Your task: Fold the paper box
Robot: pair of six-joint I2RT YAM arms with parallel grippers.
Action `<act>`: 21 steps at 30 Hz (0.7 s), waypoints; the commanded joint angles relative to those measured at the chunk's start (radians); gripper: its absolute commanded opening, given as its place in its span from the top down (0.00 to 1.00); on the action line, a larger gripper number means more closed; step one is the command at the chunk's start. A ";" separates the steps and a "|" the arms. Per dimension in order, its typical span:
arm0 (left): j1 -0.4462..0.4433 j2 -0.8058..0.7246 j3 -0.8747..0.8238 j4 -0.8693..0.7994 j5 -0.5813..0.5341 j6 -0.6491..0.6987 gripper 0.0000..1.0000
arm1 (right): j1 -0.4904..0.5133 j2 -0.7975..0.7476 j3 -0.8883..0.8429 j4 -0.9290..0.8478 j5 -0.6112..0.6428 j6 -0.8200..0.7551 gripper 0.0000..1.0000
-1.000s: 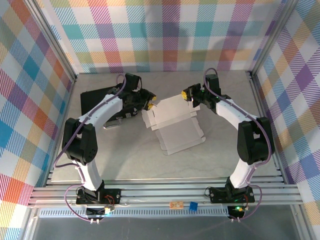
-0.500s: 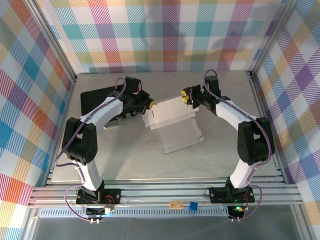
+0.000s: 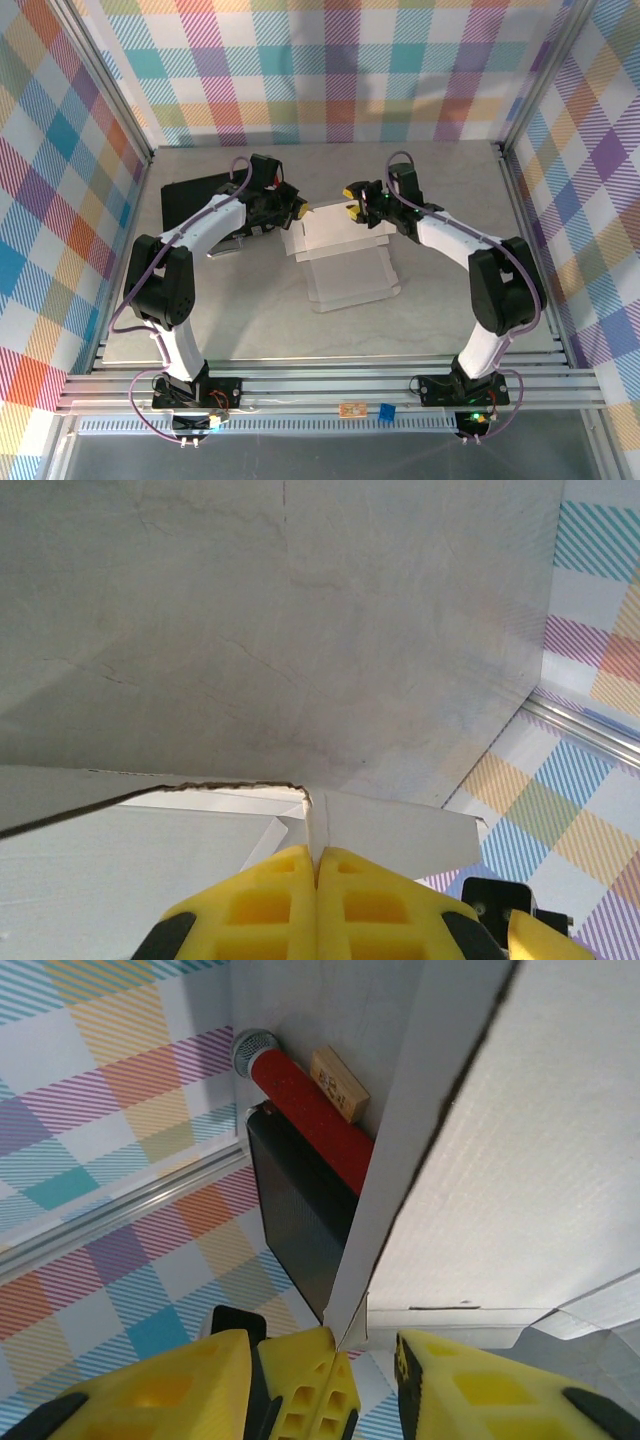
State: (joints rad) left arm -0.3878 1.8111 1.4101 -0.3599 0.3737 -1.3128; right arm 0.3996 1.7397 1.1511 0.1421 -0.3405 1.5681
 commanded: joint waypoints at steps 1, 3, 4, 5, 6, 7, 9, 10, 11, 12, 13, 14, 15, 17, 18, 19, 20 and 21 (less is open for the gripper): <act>0.004 -0.029 0.013 0.001 0.006 0.007 1.00 | 0.005 0.041 0.037 0.020 0.020 0.014 0.63; 0.004 -0.026 0.018 0.001 0.011 0.011 1.00 | 0.005 0.058 0.055 0.005 0.021 0.010 0.67; 0.004 -0.028 0.019 0.001 0.014 0.012 1.00 | 0.005 0.069 0.068 -0.001 0.021 0.007 0.68; 0.004 -0.028 0.019 0.000 0.016 0.012 1.00 | 0.005 0.078 0.080 -0.013 0.019 0.003 0.69; 0.004 -0.030 0.022 0.000 0.017 0.016 1.00 | 0.005 0.087 0.094 -0.029 0.020 -0.003 0.71; 0.004 -0.030 0.025 0.000 0.019 0.022 1.00 | 0.004 0.098 0.108 -0.050 0.020 -0.008 0.74; 0.004 -0.034 0.035 -0.012 0.023 0.039 1.00 | 0.004 0.114 0.127 -0.071 0.021 -0.004 0.80; 0.004 -0.033 0.041 -0.018 0.029 0.053 1.00 | 0.002 0.118 0.132 -0.074 0.025 -0.001 0.87; 0.004 -0.034 0.049 -0.021 0.037 0.067 1.00 | 0.001 0.118 0.138 -0.086 0.032 0.002 0.95; 0.004 -0.036 0.064 -0.038 0.045 0.096 0.99 | -0.002 0.114 0.149 -0.108 0.042 0.001 1.00; 0.004 -0.037 0.087 -0.075 0.044 0.144 0.84 | -0.006 0.107 0.168 -0.145 0.054 -0.005 1.00; 0.004 -0.048 0.111 -0.115 0.036 0.204 0.68 | -0.012 0.098 0.193 -0.204 0.064 -0.016 1.00; 0.003 -0.061 0.126 -0.148 0.024 0.261 0.58 | -0.017 0.090 0.219 -0.250 0.070 -0.025 1.00; -0.001 -0.106 0.149 -0.259 -0.035 0.436 0.48 | -0.035 0.082 0.272 -0.347 0.065 -0.035 1.00; -0.006 -0.132 0.147 -0.317 -0.079 0.512 0.46 | -0.045 0.085 0.307 -0.403 0.052 -0.036 1.00; -0.009 -0.162 0.124 -0.357 -0.118 0.589 0.45 | -0.054 0.095 0.351 -0.473 0.032 -0.044 1.00; -0.010 -0.192 0.079 -0.371 -0.137 0.649 0.45 | -0.064 0.107 0.392 -0.540 0.013 -0.048 1.00; -0.011 -0.215 0.031 -0.370 -0.144 0.692 0.45 | -0.070 0.113 0.421 -0.592 0.001 -0.047 1.00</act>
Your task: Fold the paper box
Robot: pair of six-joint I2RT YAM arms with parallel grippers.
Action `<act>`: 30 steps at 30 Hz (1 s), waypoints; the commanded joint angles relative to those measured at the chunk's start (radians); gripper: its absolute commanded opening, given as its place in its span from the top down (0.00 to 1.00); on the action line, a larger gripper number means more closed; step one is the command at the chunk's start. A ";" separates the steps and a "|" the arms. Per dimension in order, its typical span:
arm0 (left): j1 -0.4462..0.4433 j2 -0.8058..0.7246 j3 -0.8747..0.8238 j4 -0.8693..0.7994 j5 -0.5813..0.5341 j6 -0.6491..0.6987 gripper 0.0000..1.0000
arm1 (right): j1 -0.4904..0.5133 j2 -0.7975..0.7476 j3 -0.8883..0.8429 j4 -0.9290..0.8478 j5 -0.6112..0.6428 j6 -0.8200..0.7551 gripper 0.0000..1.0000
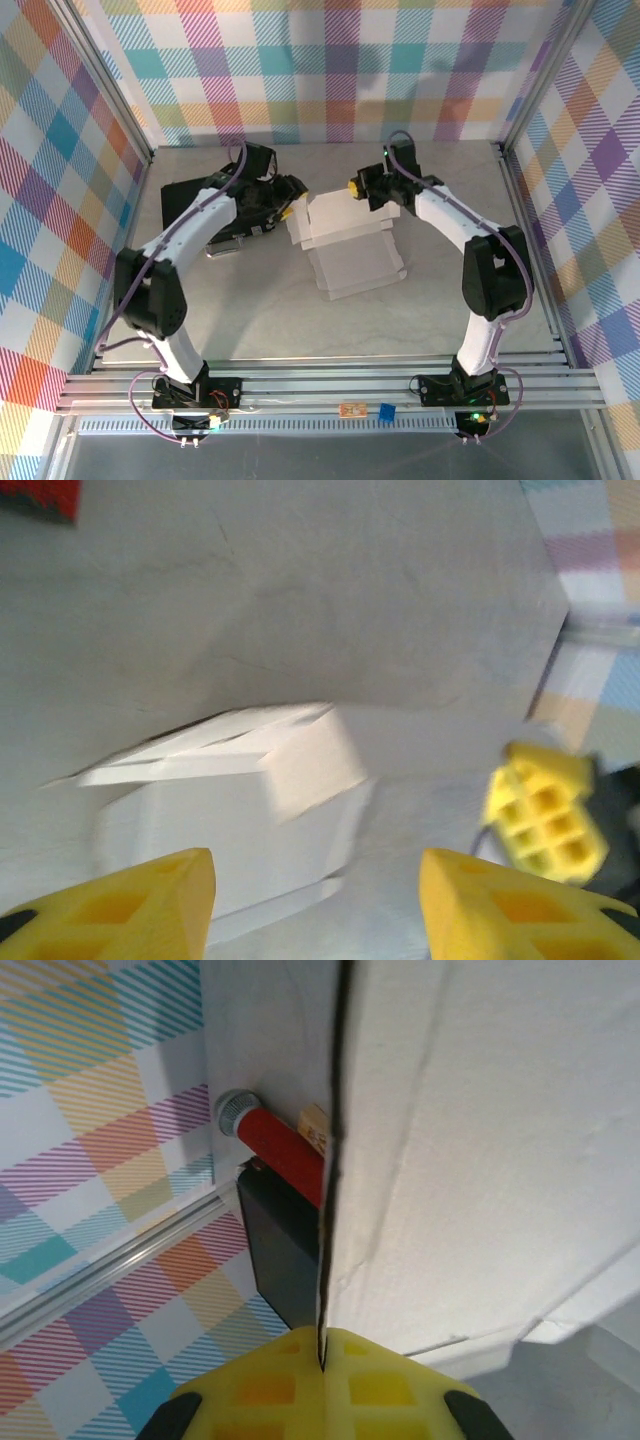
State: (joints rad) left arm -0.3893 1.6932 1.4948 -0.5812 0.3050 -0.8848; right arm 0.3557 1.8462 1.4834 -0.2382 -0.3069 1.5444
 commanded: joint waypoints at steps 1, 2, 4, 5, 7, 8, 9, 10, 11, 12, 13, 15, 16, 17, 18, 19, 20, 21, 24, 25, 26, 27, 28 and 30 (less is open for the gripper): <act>-0.017 -0.127 -0.111 -0.128 -0.070 0.313 0.45 | -0.032 0.013 0.110 -0.249 -0.041 -0.019 1.00; -0.031 -0.150 -0.166 -0.100 -0.064 0.347 0.44 | -0.036 0.015 0.123 -0.277 -0.047 -0.013 1.00; -0.078 -0.173 -0.240 -0.046 -0.064 0.406 0.43 | -0.041 0.016 0.140 -0.320 -0.045 0.000 1.00; -0.116 -0.177 -0.266 -0.021 -0.094 0.441 0.43 | -0.043 0.018 0.145 -0.331 -0.044 0.004 1.00; -0.176 -0.166 -0.310 0.046 -0.151 0.485 0.42 | -0.048 0.024 0.161 -0.360 -0.044 0.011 1.00; -0.195 -0.152 -0.335 0.102 -0.163 0.493 0.42 | -0.049 0.028 0.170 -0.364 -0.045 0.007 1.00; -0.205 -0.136 -0.358 0.158 -0.163 0.494 0.42 | -0.051 0.034 0.182 -0.375 -0.047 0.004 1.00; -0.214 -0.115 -0.376 0.221 -0.163 0.497 0.42 | -0.053 0.040 0.194 -0.392 -0.050 0.001 1.00; -0.224 -0.093 -0.388 0.276 -0.174 0.503 0.42 | -0.056 0.045 0.201 -0.394 -0.053 0.000 1.00; -0.232 -0.072 -0.390 0.312 -0.189 0.511 0.42 | -0.058 0.049 0.205 -0.396 -0.056 0.001 1.00; -0.237 -0.045 -0.385 0.349 -0.205 0.521 0.41 | -0.061 0.055 0.211 -0.402 -0.058 0.005 1.00; -0.245 -0.001 -0.375 0.372 -0.252 0.533 0.41 | -0.067 0.066 0.224 -0.413 -0.063 0.011 1.00; -0.246 0.011 -0.385 0.395 -0.273 0.536 0.41 | -0.071 0.074 0.235 -0.421 -0.065 0.013 1.00; -0.246 0.016 -0.403 0.436 -0.280 0.537 0.41 | -0.076 0.082 0.243 -0.427 -0.070 0.018 1.00; -0.245 0.021 -0.417 0.470 -0.276 0.541 0.41 | -0.081 0.091 0.251 -0.432 -0.077 0.021 1.00; -0.246 0.026 -0.430 0.506 -0.264 0.542 0.41 | -0.085 0.103 0.264 -0.443 -0.088 0.025 1.00; -0.246 0.037 -0.437 0.536 -0.251 0.543 0.41 | -0.091 0.119 0.282 -0.464 -0.098 0.025 1.00; -0.246 0.049 -0.439 0.557 -0.239 0.540 0.41 | -0.097 0.132 0.301 -0.485 -0.105 0.024 1.00; -0.246 0.093 -0.430 0.587 -0.226 0.534 0.41 | -0.111 0.160 0.357 -0.548 -0.107 0.015 1.00; -0.246 0.104 -0.426 0.586 -0.234 0.528 0.41 | -0.116 0.171 0.372 -0.564 -0.108 0.013 1.00; -0.246 0.109 -0.424 0.584 -0.249 0.523 0.41 | -0.121 0.182 0.387 -0.584 -0.111 0.013 1.00; -0.246 0.108 -0.429 0.584 -0.262 0.516 0.41 | -0.125 0.192 0.404 -0.609 -0.115 0.013 1.00; -0.246 0.104 -0.438 0.590 -0.274 0.507 0.41 | -0.131 0.201 0.420 -0.627 -0.118 0.008 1.00; -0.246 0.094 -0.468 0.622 -0.274 0.498 0.41 | -0.140 0.215 0.436 -0.644 -0.125 0.008 1.00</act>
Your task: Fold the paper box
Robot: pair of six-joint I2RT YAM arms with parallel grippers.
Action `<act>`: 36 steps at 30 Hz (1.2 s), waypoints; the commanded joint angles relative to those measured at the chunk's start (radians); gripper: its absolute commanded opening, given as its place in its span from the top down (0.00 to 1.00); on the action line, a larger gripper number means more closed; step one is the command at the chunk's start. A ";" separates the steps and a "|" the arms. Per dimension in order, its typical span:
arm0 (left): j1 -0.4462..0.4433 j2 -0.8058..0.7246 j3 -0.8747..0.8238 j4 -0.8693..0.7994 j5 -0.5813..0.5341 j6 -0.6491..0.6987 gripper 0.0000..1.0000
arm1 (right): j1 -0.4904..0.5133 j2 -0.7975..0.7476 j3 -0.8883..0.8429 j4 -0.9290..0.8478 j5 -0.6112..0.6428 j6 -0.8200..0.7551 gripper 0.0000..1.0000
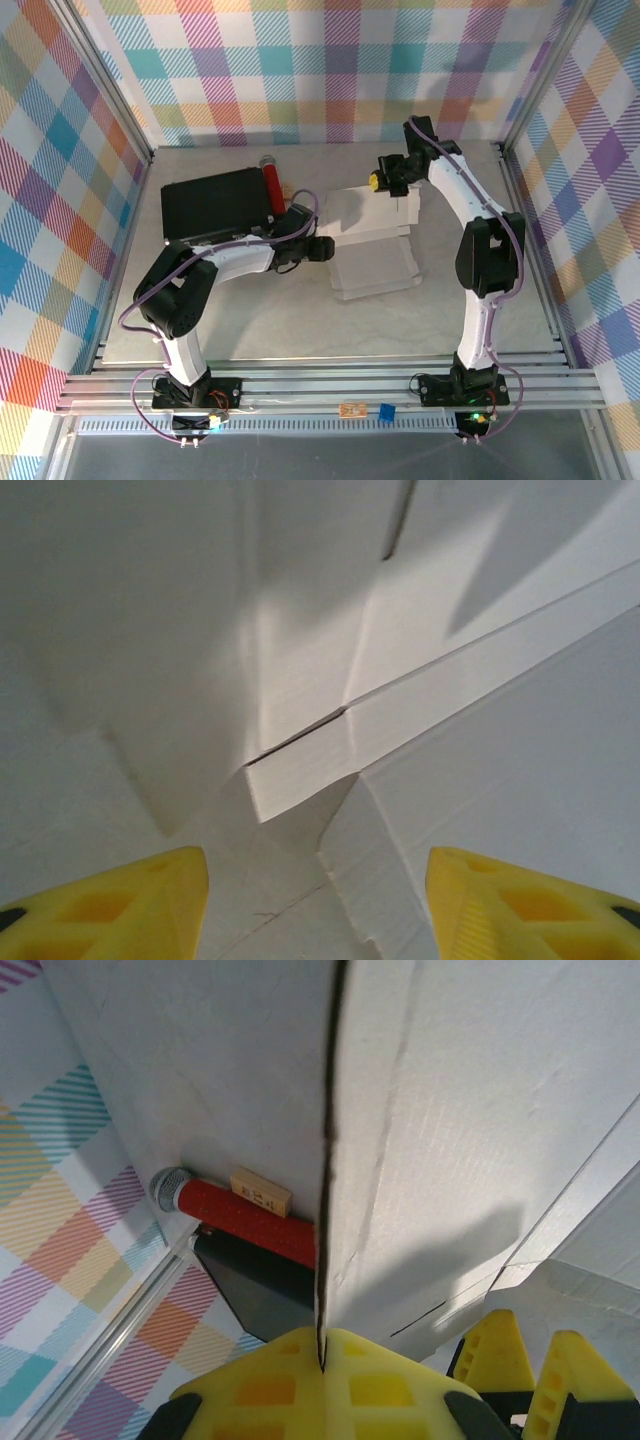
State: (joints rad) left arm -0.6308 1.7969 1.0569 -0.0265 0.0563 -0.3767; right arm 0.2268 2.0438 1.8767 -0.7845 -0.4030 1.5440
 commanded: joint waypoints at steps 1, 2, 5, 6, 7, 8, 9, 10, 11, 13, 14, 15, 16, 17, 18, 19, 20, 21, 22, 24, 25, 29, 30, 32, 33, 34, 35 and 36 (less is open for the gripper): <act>-0.004 -0.010 -0.042 0.081 -0.019 -0.015 0.41 | -0.015 0.022 0.049 -0.104 -0.032 0.011 1.00; -0.004 -0.007 -0.050 0.092 -0.006 -0.018 0.41 | -0.019 0.024 0.055 -0.107 -0.035 0.013 1.00; -0.004 0.001 -0.067 0.135 0.031 -0.031 0.41 | -0.029 0.032 0.076 -0.126 -0.038 0.021 1.00; -0.004 0.001 -0.080 0.171 0.055 -0.036 0.41 | -0.033 0.039 0.089 -0.134 -0.038 0.022 1.00; -0.004 0.004 -0.088 0.200 0.076 -0.043 0.41 | -0.036 0.048 0.105 -0.145 -0.042 0.022 1.00; -0.004 0.010 -0.089 0.220 0.093 -0.047 0.41 | -0.039 0.056 0.121 -0.155 -0.046 0.021 1.00; -0.004 0.020 -0.086 0.238 0.107 -0.054 0.41 | -0.040 0.066 0.142 -0.168 -0.048 0.017 1.00; -0.004 0.031 -0.084 0.260 0.115 -0.061 0.41 | -0.042 0.074 0.158 -0.181 -0.051 0.013 1.00; -0.004 0.041 -0.079 0.280 0.117 -0.065 0.41 | -0.043 0.079 0.169 -0.190 -0.054 0.013 1.00; -0.004 0.062 -0.062 0.307 0.120 -0.067 0.41 | -0.044 0.083 0.172 -0.194 -0.055 0.017 1.00; -0.003 0.074 -0.043 0.305 0.122 -0.068 0.42 | -0.046 0.084 0.171 -0.194 -0.056 0.019 1.00; -0.004 0.085 -0.029 0.303 0.124 -0.069 0.42 | -0.047 0.084 0.171 -0.193 -0.055 0.021 1.00; -0.004 0.097 -0.016 0.303 0.122 -0.073 0.43 | -0.047 0.085 0.173 -0.190 -0.057 0.021 1.00; -0.004 0.108 -0.004 0.305 0.118 -0.079 0.45 | -0.047 0.085 0.172 -0.188 -0.058 0.024 1.00; -0.004 0.115 0.003 0.303 0.110 -0.083 0.46 | -0.048 0.087 0.171 -0.187 -0.058 0.025 1.00; -0.004 0.122 0.011 0.297 0.098 -0.087 0.46 | -0.049 0.087 0.171 -0.184 -0.060 0.027 1.00; -0.004 0.127 0.018 0.289 0.085 -0.091 0.50 | -0.050 0.087 0.172 -0.182 -0.061 0.030 1.00; -0.004 0.129 0.022 0.282 0.074 -0.092 0.53 | -0.049 0.087 0.172 -0.180 -0.061 0.031 1.00; -0.004 0.133 0.033 0.267 0.064 -0.094 0.58 | -0.049 0.087 0.172 -0.180 -0.060 0.031 1.00; -0.006 0.138 0.056 0.227 0.045 -0.096 0.63 | -0.050 0.087 0.171 -0.179 -0.057 0.035 1.00; -0.007 0.140 0.070 0.200 0.029 -0.094 0.66 | -0.049 0.087 0.171 -0.177 -0.055 0.037 1.00; -0.018 0.147 0.119 0.103 -0.015 -0.093 0.82 | -0.049 0.086 0.172 -0.173 -0.048 0.041 1.00; -0.022 0.149 0.136 0.066 -0.036 -0.094 0.84 | -0.049 0.087 0.172 -0.173 -0.047 0.042 1.00; -0.033 0.158 0.178 -0.018 -0.077 -0.098 0.84 | -0.049 0.085 0.172 -0.174 -0.042 0.042 1.00; -0.041 0.162 0.194 -0.055 -0.100 -0.105 0.84 | -0.048 0.085 0.172 -0.176 -0.038 0.042 1.00; -0.050 0.169 0.216 -0.096 -0.125 -0.112 0.83 | -0.047 0.084 0.171 -0.176 -0.036 0.043 1.00; -0.062 0.177 0.238 -0.137 -0.149 -0.113 0.83 | -0.046 0.082 0.170 -0.175 -0.033 0.045 1.00; -0.073 0.186 0.257 -0.174 -0.177 -0.116 0.83 | -0.046 0.082 0.168 -0.173 -0.033 0.046 1.00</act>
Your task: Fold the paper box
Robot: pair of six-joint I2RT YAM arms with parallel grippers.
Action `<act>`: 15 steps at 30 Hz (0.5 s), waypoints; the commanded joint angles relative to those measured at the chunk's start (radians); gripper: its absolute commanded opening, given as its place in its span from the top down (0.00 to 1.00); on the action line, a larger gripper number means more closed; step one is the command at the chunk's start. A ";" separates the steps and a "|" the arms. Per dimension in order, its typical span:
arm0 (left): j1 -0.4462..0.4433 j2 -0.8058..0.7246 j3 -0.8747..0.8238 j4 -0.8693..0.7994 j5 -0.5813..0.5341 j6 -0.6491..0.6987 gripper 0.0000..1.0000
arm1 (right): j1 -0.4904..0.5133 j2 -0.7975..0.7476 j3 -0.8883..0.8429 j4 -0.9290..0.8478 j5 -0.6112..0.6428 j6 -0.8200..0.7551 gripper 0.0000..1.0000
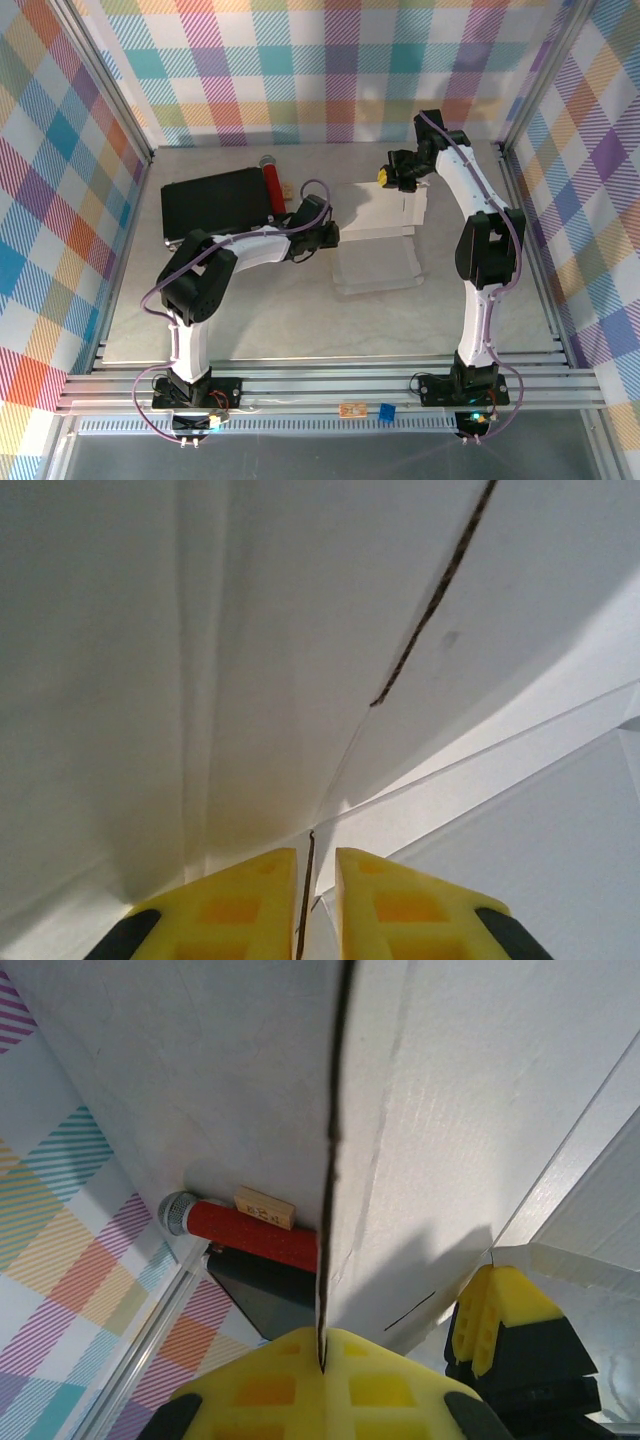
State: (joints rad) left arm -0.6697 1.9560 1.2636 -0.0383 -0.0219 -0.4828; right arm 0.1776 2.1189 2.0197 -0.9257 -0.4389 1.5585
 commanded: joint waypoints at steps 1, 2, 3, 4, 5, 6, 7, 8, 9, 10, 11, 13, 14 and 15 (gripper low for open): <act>-0.044 0.038 0.070 -0.197 -0.115 -0.007 0.83 | 0.005 0.005 0.021 -0.029 0.004 0.034 1.00; -0.055 0.050 0.088 -0.221 -0.133 -0.007 0.83 | 0.006 0.003 0.019 -0.025 0.005 0.036 1.00; -0.063 0.058 0.101 -0.245 -0.144 -0.008 0.83 | 0.006 0.004 0.017 -0.022 0.006 0.038 1.00; -0.071 0.071 0.122 -0.285 -0.160 -0.008 0.83 | 0.007 0.002 0.017 -0.023 0.007 0.040 1.00; -0.079 0.081 0.141 -0.310 -0.173 -0.007 0.84 | 0.008 0.001 0.015 -0.022 0.009 0.040 1.00; -0.085 0.092 0.159 -0.332 -0.188 -0.005 0.83 | 0.008 0.000 0.013 -0.020 0.009 0.041 1.00; -0.093 0.103 0.184 -0.357 -0.209 -0.004 0.83 | 0.009 -0.001 0.010 -0.017 0.009 0.043 1.00; -0.098 0.114 0.208 -0.389 -0.226 -0.002 0.83 | 0.010 -0.002 0.009 -0.016 0.009 0.043 1.00; -0.102 0.123 0.225 -0.409 -0.236 -0.001 0.83 | 0.009 -0.003 0.006 -0.014 0.010 0.044 1.00; -0.108 0.133 0.243 -0.425 -0.246 0.000 0.82 | 0.011 -0.003 0.003 -0.014 0.009 0.044 1.00; -0.114 0.142 0.263 -0.446 -0.258 -0.001 0.82 | 0.011 -0.006 -0.001 -0.012 0.010 0.044 1.00; -0.126 0.160 0.304 -0.485 -0.291 -0.004 0.81 | 0.013 -0.010 -0.009 -0.007 0.009 0.046 1.00; -0.134 0.170 0.329 -0.512 -0.312 -0.008 0.81 | 0.013 -0.013 -0.014 -0.006 0.011 0.046 1.00; -0.140 0.178 0.349 -0.532 -0.329 -0.008 0.80 | 0.013 -0.016 -0.022 -0.004 0.012 0.047 1.00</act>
State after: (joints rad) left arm -0.7856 2.1117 1.5524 -0.4480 -0.2657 -0.4824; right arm 0.1837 2.1189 2.0174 -0.9192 -0.4282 1.5646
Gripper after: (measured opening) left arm 0.197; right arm 0.042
